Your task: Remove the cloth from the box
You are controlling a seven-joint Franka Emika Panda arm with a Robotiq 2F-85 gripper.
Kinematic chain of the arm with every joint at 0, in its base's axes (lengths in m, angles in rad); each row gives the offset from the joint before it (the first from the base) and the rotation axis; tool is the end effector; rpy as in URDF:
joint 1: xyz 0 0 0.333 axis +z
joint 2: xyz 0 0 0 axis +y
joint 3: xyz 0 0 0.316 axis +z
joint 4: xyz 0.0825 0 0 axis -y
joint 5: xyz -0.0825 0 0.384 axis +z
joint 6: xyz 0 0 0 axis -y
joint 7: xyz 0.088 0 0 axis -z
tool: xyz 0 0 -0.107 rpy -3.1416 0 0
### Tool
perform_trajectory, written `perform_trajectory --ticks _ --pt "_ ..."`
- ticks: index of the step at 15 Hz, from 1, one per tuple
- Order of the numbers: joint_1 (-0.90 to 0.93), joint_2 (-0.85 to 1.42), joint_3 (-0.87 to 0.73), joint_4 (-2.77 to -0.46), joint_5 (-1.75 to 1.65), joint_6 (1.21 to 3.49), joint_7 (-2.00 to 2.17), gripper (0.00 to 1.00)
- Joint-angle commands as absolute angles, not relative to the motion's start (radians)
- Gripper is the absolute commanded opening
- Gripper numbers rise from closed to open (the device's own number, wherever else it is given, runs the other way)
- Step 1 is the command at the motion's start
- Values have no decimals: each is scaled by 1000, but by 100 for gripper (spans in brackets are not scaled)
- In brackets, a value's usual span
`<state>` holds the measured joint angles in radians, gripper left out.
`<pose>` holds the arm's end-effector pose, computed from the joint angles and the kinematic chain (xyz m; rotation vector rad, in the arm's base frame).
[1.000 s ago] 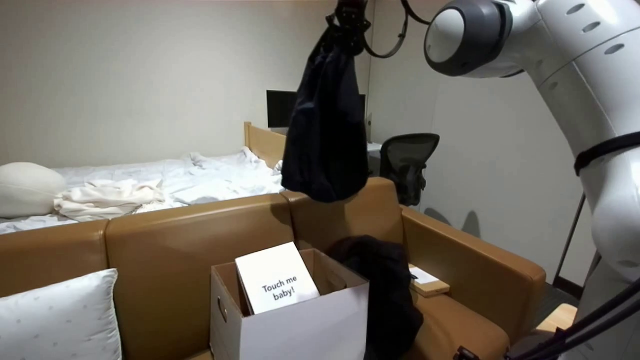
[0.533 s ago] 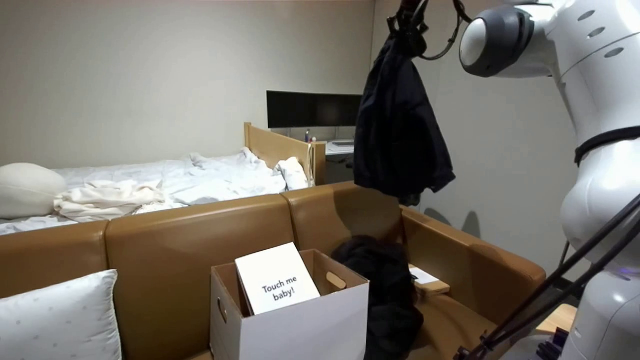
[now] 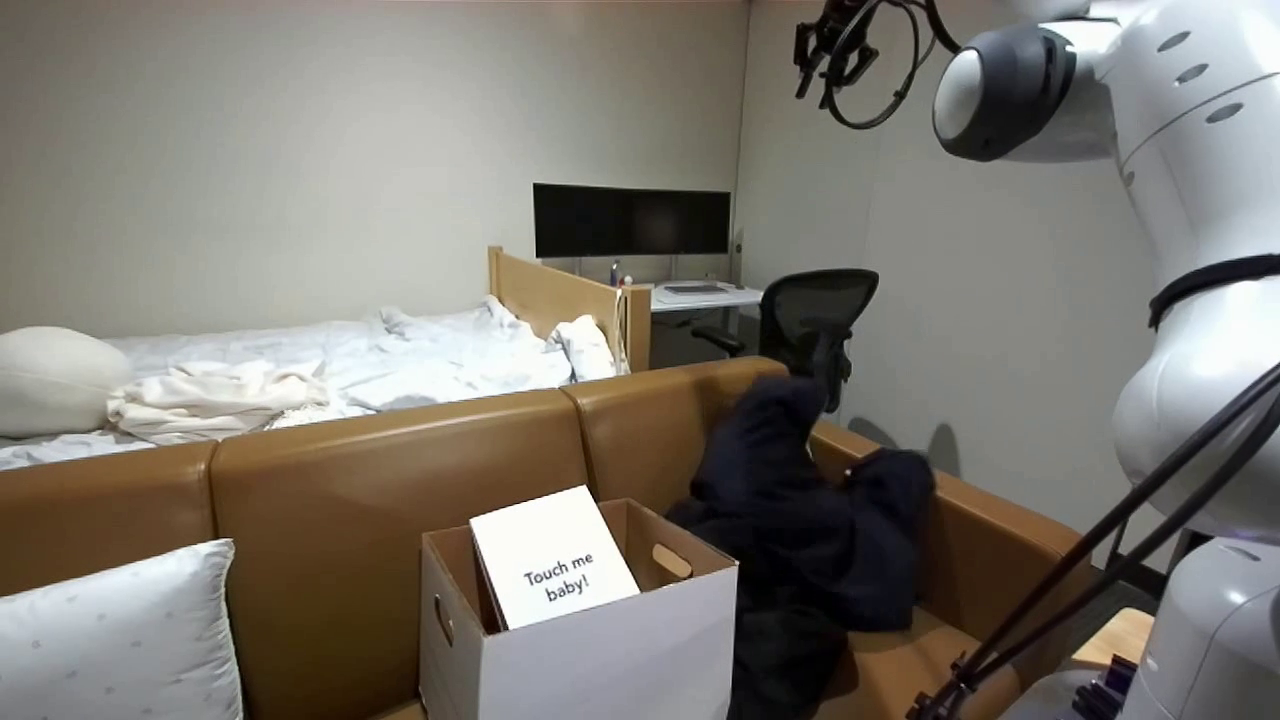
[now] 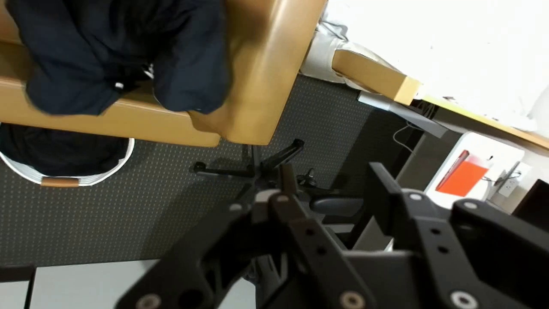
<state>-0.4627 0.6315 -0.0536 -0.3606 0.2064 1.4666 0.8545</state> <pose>0.5911 -0.2848 0.7650 -2.2683 1.6916 -0.6303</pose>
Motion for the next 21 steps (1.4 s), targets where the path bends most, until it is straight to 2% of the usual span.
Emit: perform_trajectory --ticks 1,4,6,10,15,16,21 --pt "-432 595 -40 -393 210 1468 853 77" --pt "-406 577 -39 -392 204 1455 838 97" --pt "-395 561 -35 -392 208 1444 828 100" --pt "-357 526 -19 -399 205 1389 766 100" --pt "-242 517 -48 -413 111 1197 659 100" --pt "-272 529 -40 -391 146 1249 712 100" --pt "-234 545 -49 -371 122 1210 695 100"
